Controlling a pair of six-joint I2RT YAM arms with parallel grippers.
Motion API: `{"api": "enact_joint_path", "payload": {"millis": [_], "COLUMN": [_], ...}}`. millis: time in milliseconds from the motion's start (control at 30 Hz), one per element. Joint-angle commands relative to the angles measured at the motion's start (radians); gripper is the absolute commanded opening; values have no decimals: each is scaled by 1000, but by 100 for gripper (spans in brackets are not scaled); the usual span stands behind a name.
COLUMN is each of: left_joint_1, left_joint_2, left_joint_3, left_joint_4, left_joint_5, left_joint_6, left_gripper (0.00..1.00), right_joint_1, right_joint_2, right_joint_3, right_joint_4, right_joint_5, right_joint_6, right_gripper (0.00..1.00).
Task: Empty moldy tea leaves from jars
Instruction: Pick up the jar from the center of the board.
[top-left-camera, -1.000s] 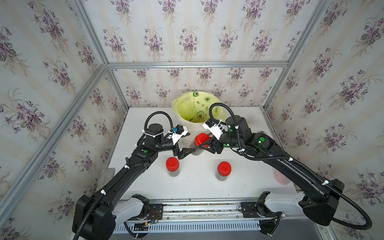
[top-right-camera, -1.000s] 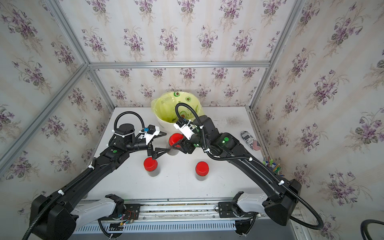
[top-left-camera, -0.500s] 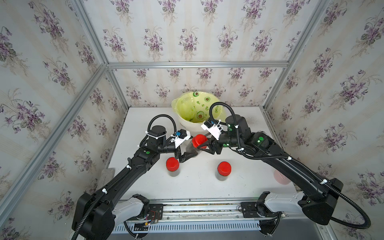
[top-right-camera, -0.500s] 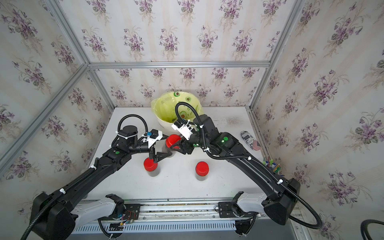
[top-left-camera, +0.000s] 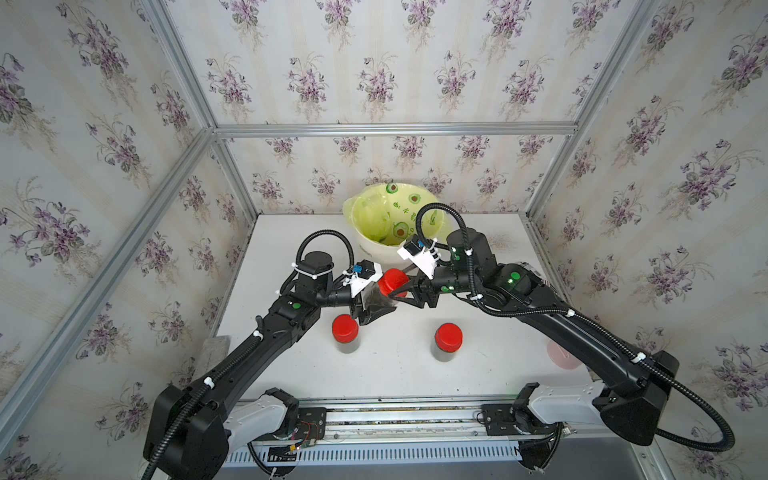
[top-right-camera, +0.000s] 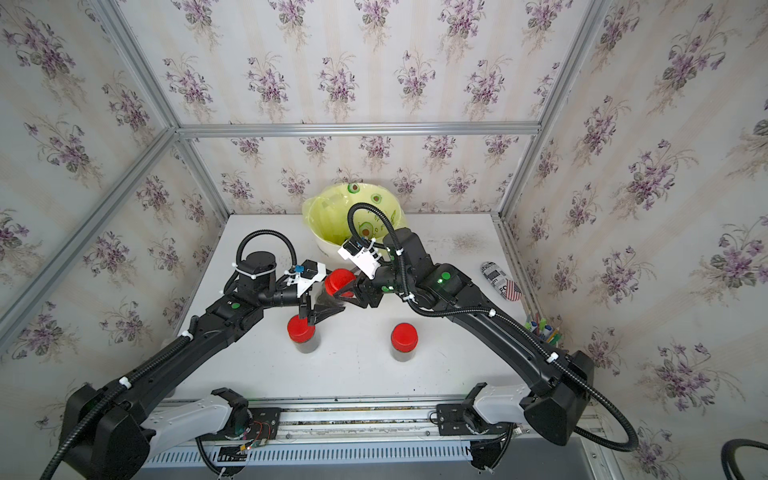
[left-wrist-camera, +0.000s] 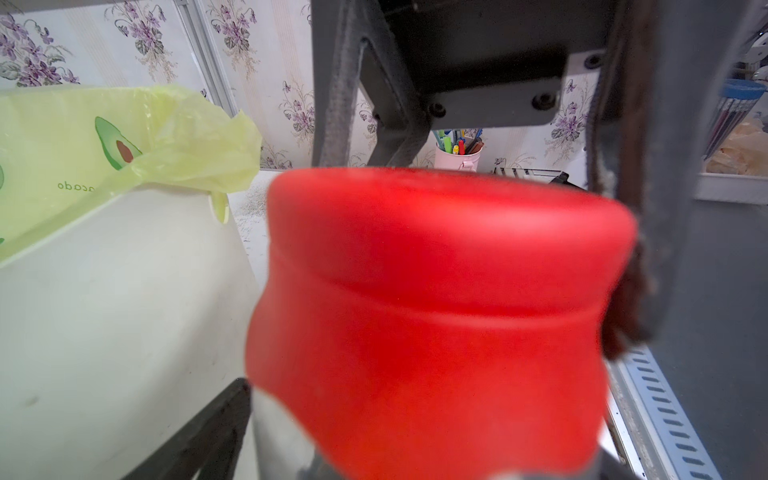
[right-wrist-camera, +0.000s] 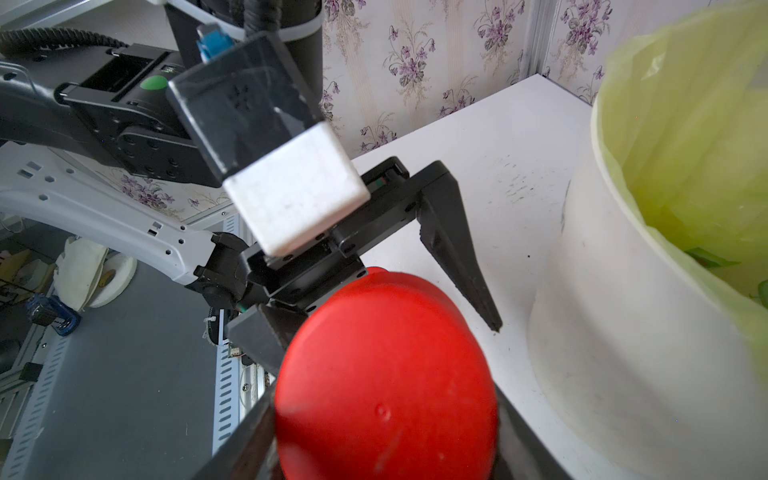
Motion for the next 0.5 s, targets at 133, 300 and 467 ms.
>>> {"api": "enact_joint_path", "payload": {"millis": [133,300,467], "left_joint_1": [-3,-4,-5], "left_joint_2": [-13,-17,-12], "left_joint_3": [-7,-7,-3], "left_joint_4": [34,34,33], "left_joint_5": [-28,-44,-57], "left_joint_6": [25,20,6], "left_gripper": [90,86,79], "right_joint_1": [0,0,-1], "right_joint_2": [-3,-3,-7], "right_joint_3": [-5,-10,-20], "right_joint_4": [45,45,52], "right_joint_5": [-8,4,5], "right_joint_6": [-1,-4,-8], "right_gripper": [27,27,27]}}
